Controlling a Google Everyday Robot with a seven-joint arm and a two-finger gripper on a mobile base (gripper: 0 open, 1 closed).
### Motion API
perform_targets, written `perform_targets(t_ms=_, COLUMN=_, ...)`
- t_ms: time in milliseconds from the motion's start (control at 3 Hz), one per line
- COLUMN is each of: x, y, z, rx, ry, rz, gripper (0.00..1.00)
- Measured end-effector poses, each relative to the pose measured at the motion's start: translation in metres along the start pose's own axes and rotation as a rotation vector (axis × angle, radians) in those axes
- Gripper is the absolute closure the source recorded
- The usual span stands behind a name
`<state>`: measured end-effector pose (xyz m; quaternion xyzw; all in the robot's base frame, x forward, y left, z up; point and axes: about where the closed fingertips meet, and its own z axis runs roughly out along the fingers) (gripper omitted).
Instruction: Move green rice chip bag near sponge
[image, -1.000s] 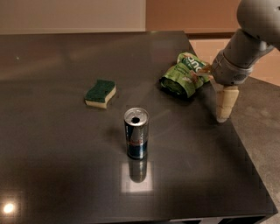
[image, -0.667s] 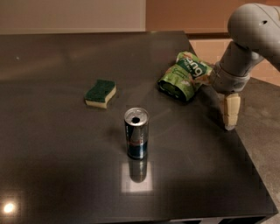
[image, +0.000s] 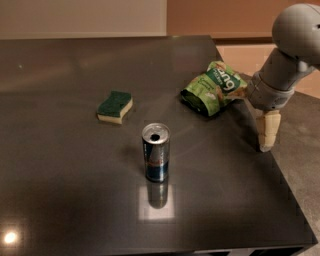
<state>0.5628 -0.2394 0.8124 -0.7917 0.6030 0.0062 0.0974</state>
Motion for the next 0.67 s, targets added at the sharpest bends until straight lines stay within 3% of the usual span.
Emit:
perform_targets(t_ms=333, x=-0.013, y=0.029, z=-0.028, rx=0.087, ry=-0.029, rz=0.009, gripper=0.0)
perform_targets(t_ms=667, x=-0.019, y=0.043, z=-0.042, rx=0.124, ry=-0.038, rz=0.012, gripper=0.0)
